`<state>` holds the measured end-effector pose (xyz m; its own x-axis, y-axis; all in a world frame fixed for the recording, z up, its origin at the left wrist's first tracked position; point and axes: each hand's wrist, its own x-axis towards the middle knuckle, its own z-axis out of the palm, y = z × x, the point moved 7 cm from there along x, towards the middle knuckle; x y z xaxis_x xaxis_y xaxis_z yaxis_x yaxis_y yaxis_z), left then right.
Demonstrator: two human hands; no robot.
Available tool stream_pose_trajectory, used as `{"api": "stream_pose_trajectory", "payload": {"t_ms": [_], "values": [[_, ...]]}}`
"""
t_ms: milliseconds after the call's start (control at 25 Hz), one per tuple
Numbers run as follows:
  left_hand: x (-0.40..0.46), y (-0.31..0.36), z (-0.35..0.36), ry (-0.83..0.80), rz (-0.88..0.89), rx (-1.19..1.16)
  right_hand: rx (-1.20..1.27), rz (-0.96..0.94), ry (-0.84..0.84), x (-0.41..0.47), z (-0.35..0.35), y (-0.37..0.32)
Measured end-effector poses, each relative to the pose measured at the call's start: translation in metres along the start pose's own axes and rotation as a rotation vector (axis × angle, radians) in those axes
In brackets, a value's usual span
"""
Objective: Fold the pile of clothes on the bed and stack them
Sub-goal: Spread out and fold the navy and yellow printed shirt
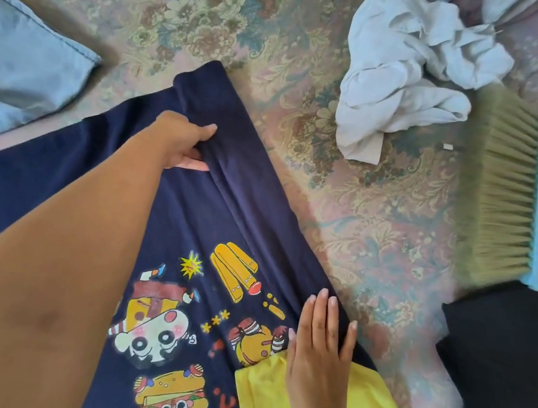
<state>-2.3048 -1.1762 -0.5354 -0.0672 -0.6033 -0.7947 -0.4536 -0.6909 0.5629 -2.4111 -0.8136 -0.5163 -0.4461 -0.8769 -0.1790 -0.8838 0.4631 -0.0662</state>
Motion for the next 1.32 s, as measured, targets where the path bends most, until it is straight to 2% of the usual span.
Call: {"api": "stream_pose_trajectory", "payload": {"t_ms": [120, 320, 400, 480, 560, 600, 680, 840, 960, 1040, 1120, 1200, 1320], "values": [[0.007, 0.017, -0.013, 0.103, 0.141, -0.007, 0.014, -0.036, -0.008, 0.0, 0.005, -0.007], [-0.028, -0.016, 0.002, 0.253, 0.2, 0.069, 0.135, -0.119, -0.009, -0.001, -0.001, -0.008], [-0.069, -0.06, 0.027, 0.165, 0.177, 0.07, 0.224, -0.102, 0.011, -0.006, -0.009, 0.008], [-0.12, -0.124, 0.061, -0.063, 0.06, 0.086, 0.244, -0.031, 0.008, -0.012, -0.013, 0.037], [-0.173, -0.185, 0.086, -0.249, 0.007, 0.196, 0.234, 0.021, -0.008, -0.02, -0.015, 0.067], [-0.193, -0.207, 0.091, -0.281, 0.02, 0.269, 0.251, 0.042, -0.011, -0.024, -0.016, 0.079], [-0.223, -0.243, 0.09, -0.242, 0.019, 0.337, 0.333, 0.111, -0.032, -0.033, -0.021, 0.102], [-0.261, -0.306, 0.093, -0.145, -0.198, 0.133, 0.459, 0.276, -0.269, -0.06, -0.021, 0.134], [-0.287, -0.315, 0.114, 0.041, -0.144, 0.143, 0.47, 0.27, -0.403, -0.07, -0.021, 0.135], [-0.301, -0.315, 0.125, 0.175, -0.1, 0.112, 0.441, 0.285, -0.417, -0.068, -0.022, 0.134], [-0.315, -0.328, 0.129, 0.259, -0.118, 0.248, 0.378, 0.288, -0.429, -0.069, -0.02, 0.138], [-0.32, -0.343, 0.128, 0.294, -0.114, 0.416, 0.319, 0.23, -0.436, -0.071, -0.019, 0.134], [-0.318, -0.347, 0.129, 0.335, -0.072, 0.467, 0.218, 0.199, -0.395, -0.073, -0.02, 0.132]]}}
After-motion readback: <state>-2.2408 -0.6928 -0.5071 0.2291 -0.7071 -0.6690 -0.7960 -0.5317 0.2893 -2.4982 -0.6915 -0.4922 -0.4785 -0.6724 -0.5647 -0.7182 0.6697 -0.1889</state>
